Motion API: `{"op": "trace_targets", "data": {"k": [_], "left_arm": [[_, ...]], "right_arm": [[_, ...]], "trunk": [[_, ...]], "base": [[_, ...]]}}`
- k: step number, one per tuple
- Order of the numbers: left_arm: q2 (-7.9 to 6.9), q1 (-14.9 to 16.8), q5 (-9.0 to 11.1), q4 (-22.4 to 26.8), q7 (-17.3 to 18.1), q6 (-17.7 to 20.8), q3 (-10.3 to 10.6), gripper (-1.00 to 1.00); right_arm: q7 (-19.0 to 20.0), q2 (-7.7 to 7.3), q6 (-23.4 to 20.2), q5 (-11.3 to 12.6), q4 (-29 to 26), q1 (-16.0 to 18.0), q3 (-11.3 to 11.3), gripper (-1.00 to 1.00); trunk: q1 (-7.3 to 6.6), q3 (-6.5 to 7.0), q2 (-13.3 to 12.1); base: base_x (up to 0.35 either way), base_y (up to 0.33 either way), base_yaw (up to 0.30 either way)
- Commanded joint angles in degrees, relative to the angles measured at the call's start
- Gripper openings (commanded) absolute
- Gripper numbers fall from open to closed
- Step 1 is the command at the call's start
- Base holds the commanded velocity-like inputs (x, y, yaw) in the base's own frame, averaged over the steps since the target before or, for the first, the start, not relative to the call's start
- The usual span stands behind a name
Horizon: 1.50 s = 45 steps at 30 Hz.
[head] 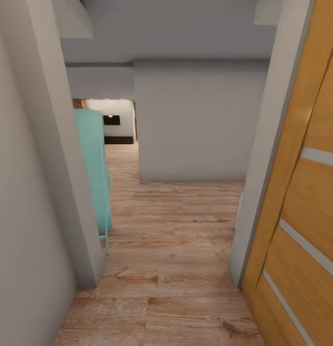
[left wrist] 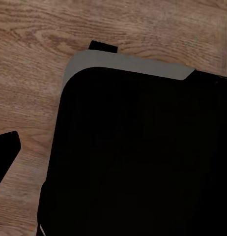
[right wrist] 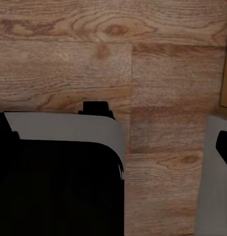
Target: Move the two storage containers from the living room to the garage. In the garage, place one container on the floor and stack the other container on top of it (either order is fine).
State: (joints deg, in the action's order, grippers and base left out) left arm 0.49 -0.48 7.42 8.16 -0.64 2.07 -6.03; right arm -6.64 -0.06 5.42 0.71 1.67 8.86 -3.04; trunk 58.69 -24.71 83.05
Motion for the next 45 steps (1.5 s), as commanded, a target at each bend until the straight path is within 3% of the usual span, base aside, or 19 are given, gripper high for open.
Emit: {"op": "trace_targets", "data": {"k": [1, 45], "left_arm": [[0.03, -0.05, 0.41, 0.19, -0.07, 0.22, -0.28, 1.0], [-0.05, -0.05, 0.45, 0.14, 0.01, 0.46, -0.21, 1.0]], "right_arm": [[-0.13, 0.02, 0.29, 0.07, 0.18, 0.08, -0.28, 1.0], [-0.13, -0.45, 0.22, -0.01, 0.18, 0.08, -0.38, 1.0]], "trunk": [[0.03, -0.05, 0.03], [0.03, -0.05, 0.03]], "base": [[0.323, -0.04, 0.009], [0.324, -0.002, 0.0]]}}
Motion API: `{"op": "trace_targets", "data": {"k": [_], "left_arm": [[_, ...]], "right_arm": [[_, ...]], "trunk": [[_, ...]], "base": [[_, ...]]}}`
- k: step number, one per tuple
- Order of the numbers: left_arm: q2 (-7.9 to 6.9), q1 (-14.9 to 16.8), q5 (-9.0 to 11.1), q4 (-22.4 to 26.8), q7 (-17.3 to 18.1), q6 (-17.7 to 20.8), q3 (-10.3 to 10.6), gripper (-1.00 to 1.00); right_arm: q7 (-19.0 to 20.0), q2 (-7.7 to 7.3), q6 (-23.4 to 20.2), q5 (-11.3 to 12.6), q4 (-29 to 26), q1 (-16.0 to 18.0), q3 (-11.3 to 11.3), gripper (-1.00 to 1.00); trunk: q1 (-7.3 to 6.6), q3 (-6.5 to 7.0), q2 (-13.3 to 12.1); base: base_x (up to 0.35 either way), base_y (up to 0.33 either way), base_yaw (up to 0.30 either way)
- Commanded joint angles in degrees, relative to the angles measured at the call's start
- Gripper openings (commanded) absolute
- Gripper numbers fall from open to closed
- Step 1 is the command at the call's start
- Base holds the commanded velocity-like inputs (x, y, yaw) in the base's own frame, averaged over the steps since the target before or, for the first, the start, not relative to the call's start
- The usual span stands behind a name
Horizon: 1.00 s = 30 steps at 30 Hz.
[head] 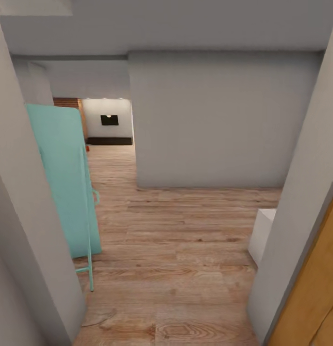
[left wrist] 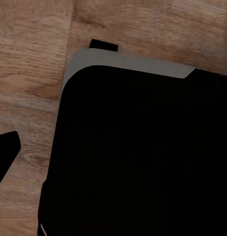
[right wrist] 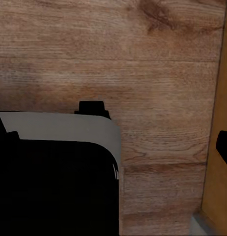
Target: Move the two storage containers from the living room to the garage. In the garage, place one container on the floor and stack the other container on top of it (either order is fine).
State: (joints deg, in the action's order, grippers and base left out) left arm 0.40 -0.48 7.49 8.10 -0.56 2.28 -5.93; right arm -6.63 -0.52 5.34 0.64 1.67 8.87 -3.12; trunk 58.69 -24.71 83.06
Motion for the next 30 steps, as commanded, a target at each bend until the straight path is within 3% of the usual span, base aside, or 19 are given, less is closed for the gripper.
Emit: {"op": "trace_targets", "data": {"k": [1, 30], "left_arm": [[0.03, -0.05, 0.4, 0.18, -0.06, 0.3, -0.31, 1.0], [0.03, -0.05, 0.42, 0.16, -0.05, 0.38, -0.31, 1.0]], "right_arm": [[-0.14, 0.04, 0.29, 0.06, 0.18, 0.07, -0.31, 1.0], [-0.14, 0.03, 0.34, -0.01, 0.18, 0.06, -0.33, 1.0]], "trunk": [[0.03, -0.05, 0.02], [0.03, -0.05, 0.02]], "base": [[0.324, 0.0, 0.0], [0.323, 0.0, 0.0]]}}
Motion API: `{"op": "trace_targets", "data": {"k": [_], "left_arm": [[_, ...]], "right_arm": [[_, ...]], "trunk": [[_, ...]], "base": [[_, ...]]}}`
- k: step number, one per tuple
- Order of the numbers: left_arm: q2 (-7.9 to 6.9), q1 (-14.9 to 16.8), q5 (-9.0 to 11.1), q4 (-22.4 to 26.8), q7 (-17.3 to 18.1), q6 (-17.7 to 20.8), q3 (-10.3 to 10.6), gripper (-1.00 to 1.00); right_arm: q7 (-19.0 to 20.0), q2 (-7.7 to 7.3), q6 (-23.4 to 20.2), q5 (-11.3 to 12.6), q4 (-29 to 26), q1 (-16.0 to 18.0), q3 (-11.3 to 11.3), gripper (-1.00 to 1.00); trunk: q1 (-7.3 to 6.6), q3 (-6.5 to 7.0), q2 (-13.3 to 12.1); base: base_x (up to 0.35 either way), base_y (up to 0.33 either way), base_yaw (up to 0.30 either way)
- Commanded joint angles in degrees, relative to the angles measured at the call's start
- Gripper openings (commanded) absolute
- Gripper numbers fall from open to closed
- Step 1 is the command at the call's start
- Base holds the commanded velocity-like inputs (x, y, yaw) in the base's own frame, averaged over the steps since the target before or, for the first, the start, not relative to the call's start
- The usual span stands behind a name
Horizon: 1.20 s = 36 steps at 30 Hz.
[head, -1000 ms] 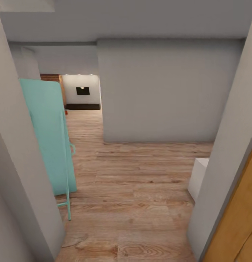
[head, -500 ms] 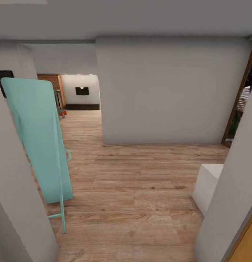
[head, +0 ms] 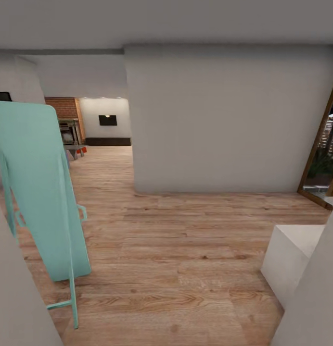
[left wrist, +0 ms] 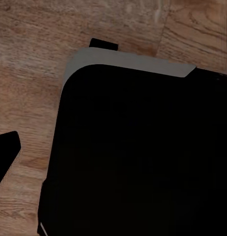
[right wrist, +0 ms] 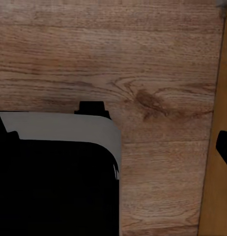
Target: Move the two storage containers from the living room to the garage. In the garage, place one container on the floor and stack the other container on top of it (either order is fine).
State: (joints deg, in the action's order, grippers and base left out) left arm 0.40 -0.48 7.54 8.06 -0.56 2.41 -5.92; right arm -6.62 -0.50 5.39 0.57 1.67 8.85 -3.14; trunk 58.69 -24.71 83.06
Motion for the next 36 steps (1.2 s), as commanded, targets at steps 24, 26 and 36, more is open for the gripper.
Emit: {"op": "trace_targets", "data": {"k": [24, 26, 36], "left_arm": [[0.04, -0.05, 0.37, 0.2, -0.06, 0.22, -0.32, 1.0], [0.04, -0.05, 0.37, 0.2, -0.06, 0.22, -0.32, 1.0], [0.03, -0.05, 0.37, 0.2, -0.06, 0.26, -0.32, 1.0]], "right_arm": [[-0.17, -0.03, 0.32, -0.92, 0.18, 0.1, -0.29, 1.0], [-0.18, 0.0, 0.32, -0.92, 0.18, 0.09, -0.29, 1.0], [0.05, 0.07, 0.26, -0.93, 0.17, 0.1, -0.35, 1.0]], "trunk": [[0.03, -0.05, 0.02], [0.03, -0.05, 0.02], [0.03, -0.05, 0.02]], "base": [[0.323, 0.0, 0.0], [0.324, 0.0, 0.0], [0.323, 0.0, 0.0]]}}
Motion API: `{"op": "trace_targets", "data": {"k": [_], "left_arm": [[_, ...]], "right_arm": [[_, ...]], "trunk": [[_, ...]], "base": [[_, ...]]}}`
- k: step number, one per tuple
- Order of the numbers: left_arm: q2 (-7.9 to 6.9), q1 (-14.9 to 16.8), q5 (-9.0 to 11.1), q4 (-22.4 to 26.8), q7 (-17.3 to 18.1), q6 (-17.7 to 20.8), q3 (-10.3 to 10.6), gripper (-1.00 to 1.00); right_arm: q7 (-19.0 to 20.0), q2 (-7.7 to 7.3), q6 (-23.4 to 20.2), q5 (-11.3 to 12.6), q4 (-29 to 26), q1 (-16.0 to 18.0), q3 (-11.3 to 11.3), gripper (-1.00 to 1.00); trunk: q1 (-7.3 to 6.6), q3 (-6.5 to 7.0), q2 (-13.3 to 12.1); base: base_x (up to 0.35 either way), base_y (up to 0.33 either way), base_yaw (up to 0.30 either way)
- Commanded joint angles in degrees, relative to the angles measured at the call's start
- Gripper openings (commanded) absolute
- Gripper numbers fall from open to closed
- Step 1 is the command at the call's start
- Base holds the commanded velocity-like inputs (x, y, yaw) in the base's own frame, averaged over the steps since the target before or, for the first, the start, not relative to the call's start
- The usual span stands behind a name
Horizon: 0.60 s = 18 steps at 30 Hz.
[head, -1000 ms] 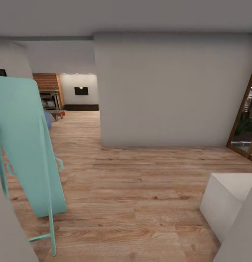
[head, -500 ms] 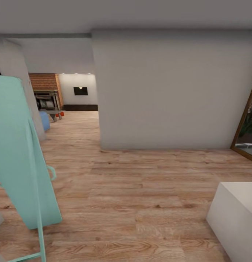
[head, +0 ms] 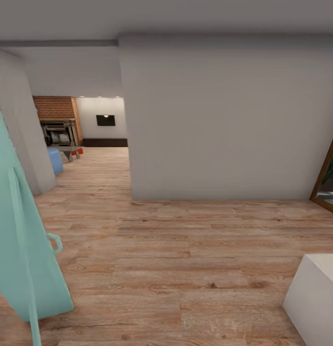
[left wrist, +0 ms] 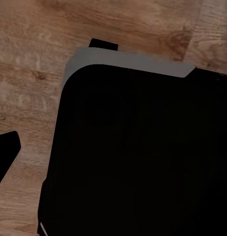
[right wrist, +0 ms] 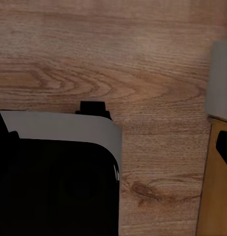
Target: Move the two storage containers from the living room to the garage. In the garage, place one container on the floor and stack the other container on top of it (either order is fine).
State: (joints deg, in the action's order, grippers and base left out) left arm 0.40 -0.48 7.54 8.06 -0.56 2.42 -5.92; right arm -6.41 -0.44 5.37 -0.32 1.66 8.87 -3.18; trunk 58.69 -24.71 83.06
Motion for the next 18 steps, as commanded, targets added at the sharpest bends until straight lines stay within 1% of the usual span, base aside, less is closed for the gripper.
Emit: {"op": "trace_targets", "data": {"k": [1, 8, 18], "left_arm": [[0.03, -0.05, 0.37, 0.2, -0.06, 0.25, -0.32, 1.0], [0.03, -0.05, 0.37, 0.2, -0.06, 0.22, -0.35, 1.0], [0.03, -0.05, 0.37, 0.2, -0.06, 0.23, -0.34, 1.0]], "right_arm": [[-0.17, 0.03, 0.27, -0.05, 0.18, 0.08, -0.32, 1.0], [-0.19, 0.4, 0.25, -0.03, 0.18, 0.06, -0.26, 1.0], [-0.3, 0.4, 0.32, -0.03, 0.15, 0.08, -0.19, 1.0]], "trunk": [[0.03, -0.05, 0.02], [0.03, -0.05, 0.02], [0.03, -0.05, 0.02]], "base": [[0.324, 0.0, 0.0], [0.324, 0.0, 0.0], [0.324, 0.0, 0.0]]}}
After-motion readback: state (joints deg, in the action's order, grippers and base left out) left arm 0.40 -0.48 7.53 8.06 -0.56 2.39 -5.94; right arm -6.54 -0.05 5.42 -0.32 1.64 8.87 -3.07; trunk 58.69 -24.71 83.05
